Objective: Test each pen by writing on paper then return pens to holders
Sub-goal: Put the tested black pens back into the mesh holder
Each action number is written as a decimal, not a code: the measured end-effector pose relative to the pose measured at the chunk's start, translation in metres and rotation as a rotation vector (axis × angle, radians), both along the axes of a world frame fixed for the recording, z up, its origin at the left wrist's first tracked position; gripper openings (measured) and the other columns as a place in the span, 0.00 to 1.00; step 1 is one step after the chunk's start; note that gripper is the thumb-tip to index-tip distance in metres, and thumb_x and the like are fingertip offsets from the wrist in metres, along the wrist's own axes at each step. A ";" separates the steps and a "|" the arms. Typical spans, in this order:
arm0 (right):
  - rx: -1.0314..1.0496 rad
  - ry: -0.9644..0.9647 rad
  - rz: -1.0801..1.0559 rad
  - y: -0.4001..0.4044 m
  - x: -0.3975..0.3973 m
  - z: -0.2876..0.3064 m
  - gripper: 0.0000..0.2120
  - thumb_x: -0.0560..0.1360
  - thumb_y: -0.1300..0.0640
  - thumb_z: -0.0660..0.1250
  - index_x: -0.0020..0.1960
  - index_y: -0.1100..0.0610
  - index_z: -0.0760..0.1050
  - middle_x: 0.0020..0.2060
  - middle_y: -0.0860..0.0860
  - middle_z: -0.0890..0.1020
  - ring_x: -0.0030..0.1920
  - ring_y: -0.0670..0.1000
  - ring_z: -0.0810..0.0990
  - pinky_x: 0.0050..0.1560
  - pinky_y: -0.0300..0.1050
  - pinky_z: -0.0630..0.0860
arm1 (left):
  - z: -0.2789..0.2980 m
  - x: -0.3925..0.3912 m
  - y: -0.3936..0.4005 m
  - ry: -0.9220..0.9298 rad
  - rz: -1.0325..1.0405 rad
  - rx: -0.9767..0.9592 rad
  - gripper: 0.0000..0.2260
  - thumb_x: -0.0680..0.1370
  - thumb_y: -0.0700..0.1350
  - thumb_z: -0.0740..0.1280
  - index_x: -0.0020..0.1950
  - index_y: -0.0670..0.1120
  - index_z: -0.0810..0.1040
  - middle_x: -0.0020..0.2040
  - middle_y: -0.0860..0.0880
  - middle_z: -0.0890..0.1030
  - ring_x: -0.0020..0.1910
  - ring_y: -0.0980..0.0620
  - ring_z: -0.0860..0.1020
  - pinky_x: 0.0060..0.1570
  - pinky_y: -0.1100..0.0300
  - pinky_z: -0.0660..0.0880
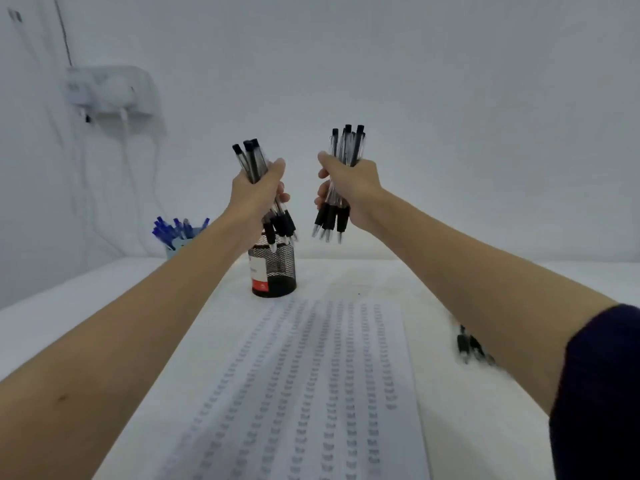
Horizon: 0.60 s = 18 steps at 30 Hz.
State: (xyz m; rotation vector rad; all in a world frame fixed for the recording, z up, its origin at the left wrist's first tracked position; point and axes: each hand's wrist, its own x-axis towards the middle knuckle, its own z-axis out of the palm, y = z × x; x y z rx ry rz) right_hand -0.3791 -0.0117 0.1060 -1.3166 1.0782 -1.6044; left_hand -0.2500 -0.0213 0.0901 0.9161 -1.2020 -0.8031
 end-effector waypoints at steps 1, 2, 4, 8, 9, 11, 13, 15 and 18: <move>-0.009 -0.018 -0.004 -0.011 0.013 0.001 0.12 0.77 0.54 0.65 0.42 0.62 0.72 0.26 0.55 0.74 0.24 0.53 0.73 0.24 0.38 0.74 | 0.004 0.010 -0.008 0.026 -0.001 -0.010 0.06 0.79 0.49 0.64 0.43 0.49 0.71 0.33 0.51 0.72 0.32 0.54 0.75 0.47 0.56 0.72; -0.031 -0.030 -0.014 -0.022 0.025 0.001 0.12 0.78 0.53 0.65 0.44 0.62 0.72 0.27 0.55 0.74 0.25 0.52 0.74 0.24 0.37 0.73 | 0.007 0.019 -0.018 0.044 0.002 -0.021 0.06 0.79 0.48 0.64 0.43 0.49 0.71 0.33 0.51 0.73 0.33 0.54 0.75 0.47 0.56 0.72; -0.074 -0.053 -0.041 -0.043 0.043 0.000 0.12 0.78 0.52 0.65 0.44 0.62 0.72 0.28 0.55 0.75 0.25 0.52 0.75 0.24 0.36 0.74 | 0.008 0.031 -0.035 0.048 0.023 -0.051 0.06 0.79 0.48 0.64 0.44 0.49 0.71 0.33 0.51 0.73 0.34 0.54 0.76 0.47 0.57 0.72; -0.106 -0.039 -0.039 -0.083 0.072 -0.009 0.13 0.78 0.51 0.65 0.44 0.62 0.73 0.29 0.56 0.77 0.25 0.52 0.77 0.27 0.38 0.75 | 0.000 0.042 -0.074 0.004 0.076 -0.087 0.06 0.80 0.48 0.62 0.45 0.47 0.70 0.33 0.51 0.73 0.34 0.55 0.75 0.40 0.61 0.71; -0.106 -0.032 -0.044 -0.091 0.077 -0.013 0.13 0.78 0.51 0.65 0.44 0.62 0.73 0.28 0.55 0.78 0.25 0.52 0.78 0.29 0.39 0.77 | -0.004 0.042 -0.082 -0.001 0.097 -0.083 0.07 0.80 0.48 0.62 0.46 0.46 0.70 0.34 0.50 0.73 0.34 0.55 0.75 0.38 0.61 0.70; -0.089 -0.014 -0.074 -0.104 0.083 -0.023 0.12 0.77 0.52 0.66 0.43 0.61 0.74 0.28 0.55 0.79 0.24 0.50 0.79 0.33 0.41 0.78 | -0.017 0.039 -0.094 -0.003 0.149 -0.058 0.06 0.79 0.47 0.63 0.46 0.45 0.70 0.36 0.50 0.73 0.34 0.55 0.74 0.36 0.61 0.69; -0.045 0.045 -0.122 -0.112 0.085 -0.036 0.10 0.76 0.54 0.66 0.43 0.61 0.74 0.30 0.55 0.79 0.23 0.48 0.78 0.29 0.37 0.76 | -0.031 0.035 -0.102 -0.029 0.185 -0.016 0.06 0.79 0.47 0.63 0.45 0.47 0.69 0.38 0.50 0.74 0.38 0.52 0.74 0.37 0.61 0.69; -0.005 0.129 -0.164 -0.119 0.084 -0.049 0.08 0.75 0.55 0.67 0.43 0.60 0.75 0.34 0.56 0.80 0.28 0.50 0.77 0.28 0.38 0.74 | -0.044 0.034 -0.110 -0.104 0.214 0.042 0.05 0.78 0.46 0.63 0.43 0.47 0.70 0.41 0.49 0.76 0.42 0.50 0.76 0.37 0.61 0.71; 0.042 0.191 -0.193 -0.122 0.079 -0.061 0.08 0.73 0.55 0.68 0.44 0.61 0.77 0.37 0.54 0.79 0.31 0.48 0.73 0.28 0.36 0.68 | -0.051 0.039 -0.115 -0.289 0.275 0.115 0.07 0.75 0.48 0.65 0.47 0.45 0.76 0.46 0.48 0.81 0.48 0.47 0.79 0.52 0.53 0.75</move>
